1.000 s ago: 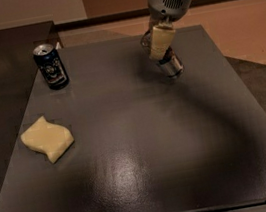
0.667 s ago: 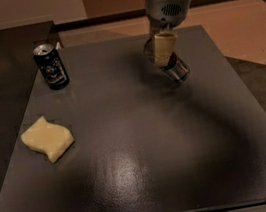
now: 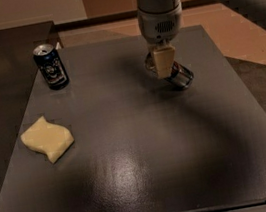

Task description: Knock redbull can over

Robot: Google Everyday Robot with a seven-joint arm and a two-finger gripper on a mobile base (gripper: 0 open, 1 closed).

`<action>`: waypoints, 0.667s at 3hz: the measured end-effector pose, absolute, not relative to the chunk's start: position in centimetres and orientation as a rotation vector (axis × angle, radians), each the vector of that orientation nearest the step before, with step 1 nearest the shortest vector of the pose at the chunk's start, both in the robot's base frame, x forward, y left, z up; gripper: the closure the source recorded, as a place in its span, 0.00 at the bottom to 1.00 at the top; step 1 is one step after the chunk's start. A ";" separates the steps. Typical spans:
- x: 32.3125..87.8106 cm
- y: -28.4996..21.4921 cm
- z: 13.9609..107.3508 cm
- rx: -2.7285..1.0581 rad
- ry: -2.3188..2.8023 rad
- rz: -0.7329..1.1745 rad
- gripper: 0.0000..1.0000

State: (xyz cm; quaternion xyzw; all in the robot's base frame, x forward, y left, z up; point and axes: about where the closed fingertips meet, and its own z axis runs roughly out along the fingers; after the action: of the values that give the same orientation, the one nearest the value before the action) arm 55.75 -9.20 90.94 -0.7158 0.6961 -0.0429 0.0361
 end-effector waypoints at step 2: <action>54.9 -8.2 89.1 -2.361 2.078 -0.261 0.59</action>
Offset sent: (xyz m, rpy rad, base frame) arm -0.0290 0.0048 -0.0285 -0.2376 0.0764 0.1440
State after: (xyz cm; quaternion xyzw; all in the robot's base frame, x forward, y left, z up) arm 54.92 -8.17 89.13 -0.7480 0.6584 -0.0828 -0.0075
